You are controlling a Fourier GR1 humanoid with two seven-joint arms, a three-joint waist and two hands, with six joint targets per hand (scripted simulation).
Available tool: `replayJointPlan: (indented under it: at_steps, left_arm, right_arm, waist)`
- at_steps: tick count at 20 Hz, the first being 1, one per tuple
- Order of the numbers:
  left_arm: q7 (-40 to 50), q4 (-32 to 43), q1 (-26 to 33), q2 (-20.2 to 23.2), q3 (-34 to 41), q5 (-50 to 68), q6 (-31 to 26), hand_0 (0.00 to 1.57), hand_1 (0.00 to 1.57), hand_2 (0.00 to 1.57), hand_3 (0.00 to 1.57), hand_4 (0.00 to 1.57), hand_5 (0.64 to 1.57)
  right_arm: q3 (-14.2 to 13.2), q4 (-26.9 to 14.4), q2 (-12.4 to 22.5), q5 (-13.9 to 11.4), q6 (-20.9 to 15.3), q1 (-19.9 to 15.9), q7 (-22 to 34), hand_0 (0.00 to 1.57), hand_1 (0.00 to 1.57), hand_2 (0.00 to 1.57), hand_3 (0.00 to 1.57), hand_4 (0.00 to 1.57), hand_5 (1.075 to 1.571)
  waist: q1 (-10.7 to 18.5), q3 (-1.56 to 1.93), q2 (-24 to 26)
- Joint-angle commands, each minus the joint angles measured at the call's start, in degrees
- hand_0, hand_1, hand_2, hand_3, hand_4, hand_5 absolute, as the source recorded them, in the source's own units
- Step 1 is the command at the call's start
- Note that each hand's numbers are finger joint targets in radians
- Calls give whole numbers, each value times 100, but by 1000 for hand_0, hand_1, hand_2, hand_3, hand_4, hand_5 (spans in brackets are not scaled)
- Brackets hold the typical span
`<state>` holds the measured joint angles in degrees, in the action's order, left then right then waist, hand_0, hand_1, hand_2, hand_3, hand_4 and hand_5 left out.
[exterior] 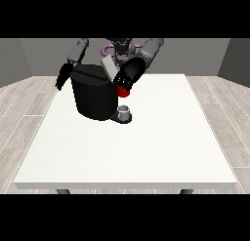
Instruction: Insert the coffee pod into the coffee machine and close the lid
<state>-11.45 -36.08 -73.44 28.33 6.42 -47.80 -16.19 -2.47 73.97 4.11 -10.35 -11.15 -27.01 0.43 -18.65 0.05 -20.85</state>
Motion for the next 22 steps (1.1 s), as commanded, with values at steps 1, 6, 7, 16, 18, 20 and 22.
replayJointPlan:
  at_steps: [1,6,7,16,18,20,22]
  left_arm:
    - [-28,40,48,-187,17,1,179,1247,1247,1210,954,0,1571]
    - [-181,70,-26,-4,49,-63,254,1269,1269,1236,966,0,1571]
    - [-308,88,-150,206,84,-132,415,1250,1250,1216,940,0,1571]
    - [-683,-37,92,326,-164,-470,673,510,510,776,600,0,1571]
    - [-595,119,155,407,-113,-512,680,0,0,668,537,0,1571]
    - [-431,80,-56,254,-133,-529,653,0,0,623,490,0,1571]
    - [-447,103,-137,425,-90,-534,532,0,0,565,474,0,1571]
  right_arm:
    - [34,25,-51,-48,-71,100,-35,0,0,0,0,41,1571]
    - [113,19,-23,-97,4,205,-171,0,0,0,0,109,1571]
    - [-28,181,72,-45,-42,-295,253,0,0,0,0,0,1571]
    - [-121,8,106,-5,-30,-151,50,0,0,0,0,160,1571]
    - [15,194,132,-60,73,-41,155,0,0,0,0,87,1571]
    - [120,42,5,-278,-157,-136,238,0,0,0,0,207,1571]
    - [-40,0,193,-137,14,-165,134,0,0,0,0,147,1571]
  waist:
    - [-64,-4,82]
    - [-173,-3,-91]
    - [-182,-6,-317]
    - [7,-3,-362]
    - [-125,-4,-185]
    - [-68,-4,-199]
    - [-104,-3,-189]
